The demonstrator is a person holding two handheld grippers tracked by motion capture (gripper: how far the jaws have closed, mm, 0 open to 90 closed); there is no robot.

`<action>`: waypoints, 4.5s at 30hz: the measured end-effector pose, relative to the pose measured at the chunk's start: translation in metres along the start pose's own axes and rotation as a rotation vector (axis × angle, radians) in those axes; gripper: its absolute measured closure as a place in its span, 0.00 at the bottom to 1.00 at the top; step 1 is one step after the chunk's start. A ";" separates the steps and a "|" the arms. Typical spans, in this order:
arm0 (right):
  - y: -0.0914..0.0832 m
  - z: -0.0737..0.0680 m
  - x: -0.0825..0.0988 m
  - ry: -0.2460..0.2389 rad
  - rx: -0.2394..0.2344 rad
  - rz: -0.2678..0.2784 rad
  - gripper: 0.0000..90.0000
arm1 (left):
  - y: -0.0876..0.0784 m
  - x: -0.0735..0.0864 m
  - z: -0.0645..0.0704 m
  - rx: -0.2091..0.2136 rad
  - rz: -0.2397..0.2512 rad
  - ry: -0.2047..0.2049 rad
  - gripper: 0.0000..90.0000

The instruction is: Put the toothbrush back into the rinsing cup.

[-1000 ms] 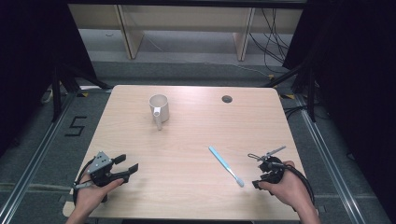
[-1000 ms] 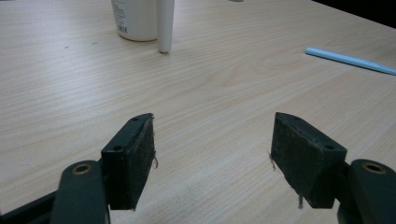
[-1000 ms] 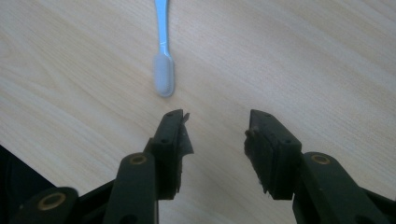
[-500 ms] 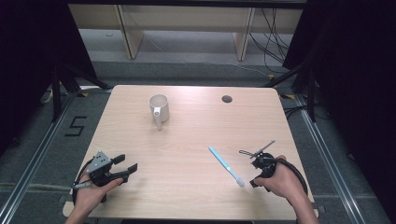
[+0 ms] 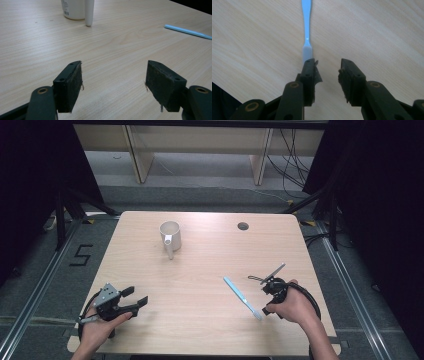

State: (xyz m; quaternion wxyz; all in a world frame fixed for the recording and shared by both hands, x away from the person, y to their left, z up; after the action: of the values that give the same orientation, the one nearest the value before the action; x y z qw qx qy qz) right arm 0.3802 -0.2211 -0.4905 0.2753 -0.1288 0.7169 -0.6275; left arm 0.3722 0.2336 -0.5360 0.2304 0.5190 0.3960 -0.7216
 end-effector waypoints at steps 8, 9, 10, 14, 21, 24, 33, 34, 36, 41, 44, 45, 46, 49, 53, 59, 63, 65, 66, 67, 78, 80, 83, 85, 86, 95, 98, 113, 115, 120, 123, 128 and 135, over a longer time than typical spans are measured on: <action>0.001 -0.004 -0.015 -0.024 -0.003 0.002 0.73 | 0.000 -0.001 0.001 -0.006 -0.005 0.010 0.32; 0.002 -0.005 -0.017 -0.023 -0.001 0.000 0.73 | -0.001 -0.001 0.001 -0.006 -0.005 0.010 0.31; 0.003 -0.006 -0.018 -0.019 0.000 -0.003 0.73 | -0.001 -0.001 0.000 -0.008 -0.005 0.009 0.32; 0.004 -0.008 -0.024 -0.025 0.000 -0.006 0.74 | -0.001 -0.001 0.000 -0.001 -0.001 0.003 0.32; 0.007 -0.012 -0.035 -0.027 -0.003 -0.027 0.76 | -0.001 -0.002 0.000 0.000 0.006 0.005 0.32; 0.009 -0.013 -0.039 -0.058 -0.004 -0.021 0.76 | -0.002 -0.002 0.000 -0.003 0.004 0.006 0.32; 0.016 -0.019 -0.049 -0.038 0.001 -0.053 0.77 | -0.001 -0.002 0.000 0.002 0.004 0.003 0.32; 0.019 -0.018 -0.051 -0.069 -0.003 -0.052 0.78 | -0.002 -0.002 0.001 -0.004 -0.004 0.005 0.32; 0.020 -0.018 -0.051 -0.067 -0.005 -0.050 0.78 | -0.002 -0.001 0.001 -0.004 -0.005 0.005 0.32; 0.025 -0.023 -0.058 -0.056 0.000 -0.070 0.78 | -0.001 -0.002 0.001 0.004 0.004 0.002 0.32; 0.029 -0.025 -0.062 -0.077 -0.005 -0.078 0.79 | -0.001 -0.002 0.001 0.004 0.004 0.000 0.32; 0.030 -0.026 -0.063 -0.074 0.001 -0.083 0.79 | -0.001 -0.002 0.001 0.004 0.004 0.000 0.32; 0.032 -0.025 -0.065 -0.097 -0.003 -0.075 0.79 | -0.001 -0.002 0.001 0.006 0.005 -0.001 0.32; 0.035 -0.030 -0.068 -0.068 -0.004 -0.099 0.79 | -0.002 -0.001 0.001 -0.001 -0.003 0.000 0.32; 0.038 -0.031 -0.070 -0.064 0.004 -0.112 0.80 | -0.002 -0.001 0.001 0.000 0.001 -0.002 0.32; 0.046 -0.027 -0.072 -0.097 0.005 -0.103 0.80 | -0.002 -0.001 0.000 -0.002 -0.006 0.000 0.32; 0.049 -0.025 -0.073 -0.116 0.011 -0.112 0.81 | -0.002 -0.001 0.001 0.001 -0.007 0.003 0.32; 0.049 -0.028 -0.073 -0.092 0.005 -0.113 0.81 | -0.001 -0.001 0.001 0.001 -0.007 0.003 0.32; 0.049 -0.028 -0.075 -0.110 0.010 -0.119 0.81 | -0.001 -0.001 0.001 0.001 -0.008 0.003 0.32; 0.048 -0.032 -0.074 -0.048 -0.002 -0.144 0.81 | -0.001 -0.001 0.001 0.001 -0.008 0.003 0.32; 0.056 -0.028 -0.074 -0.089 0.020 -0.128 0.85 | -0.002 -0.001 0.001 0.001 -0.009 0.002 0.32; 0.056 -0.029 -0.074 -0.088 0.027 -0.132 0.87 | -0.001 -0.001 0.001 0.002 -0.009 0.004 0.32; 0.056 -0.029 -0.074 -0.096 0.037 -0.132 0.88 | -0.001 -0.001 0.001 0.003 -0.009 0.003 0.32; 0.057 -0.028 -0.074 -0.127 0.025 -0.129 0.88 | -0.001 -0.001 0.002 0.003 -0.009 0.004 0.32; 0.057 -0.029 -0.074 -0.130 0.025 -0.130 0.88 | -0.001 -0.001 0.002 0.003 -0.009 0.004 0.32; 0.056 -0.029 -0.074 -0.152 0.032 -0.135 0.89 | 0.000 0.000 0.002 0.013 -0.005 0.005 0.32; 0.056 -0.030 -0.073 -0.135 0.027 -0.130 0.89 | 0.000 -0.001 0.003 0.014 -0.005 0.006 0.32; 0.048 -0.024 -0.067 -0.213 0.050 -0.163 0.89 | 0.001 -0.002 0.003 0.022 -0.010 0.019 0.33; 0.044 -0.024 -0.067 -0.290 0.070 -0.157 0.89 | 0.000 -0.005 0.003 0.017 -0.012 0.022 0.33; 0.035 -0.031 -0.064 -0.389 0.061 -0.151 0.89 | 0.002 -0.007 0.005 0.029 -0.020 0.037 0.33; 0.035 -0.035 -0.059 -0.474 0.038 -0.158 0.89 | 0.004 -0.011 0.009 0.052 -0.018 0.048 0.34; 0.035 -0.038 -0.054 -0.585 0.003 -0.162 0.89 | 0.007 -0.018 0.014 0.100 -0.033 0.074 0.36; 0.032 -0.038 -0.053 -0.652 -0.004 -0.150 0.89 | 0.013 -0.027 0.032 0.214 -0.090 0.155 0.36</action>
State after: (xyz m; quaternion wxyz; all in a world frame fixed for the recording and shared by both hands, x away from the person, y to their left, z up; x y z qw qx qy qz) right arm 0.4077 -0.1561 -0.5065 0.4430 -0.3757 0.5806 -0.5705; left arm 0.3736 0.1978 -0.5110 0.1099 0.5766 0.3563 -0.7270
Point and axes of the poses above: each handheld gripper's, and its own axes: y roughly forward along the jaws, x roughly out of its underside, z roughly to its right, the point moved 5 cm from there along y, roughly forward along the jaws, and after that the axes turned 4 degrees about z, right-handed, at the moved point
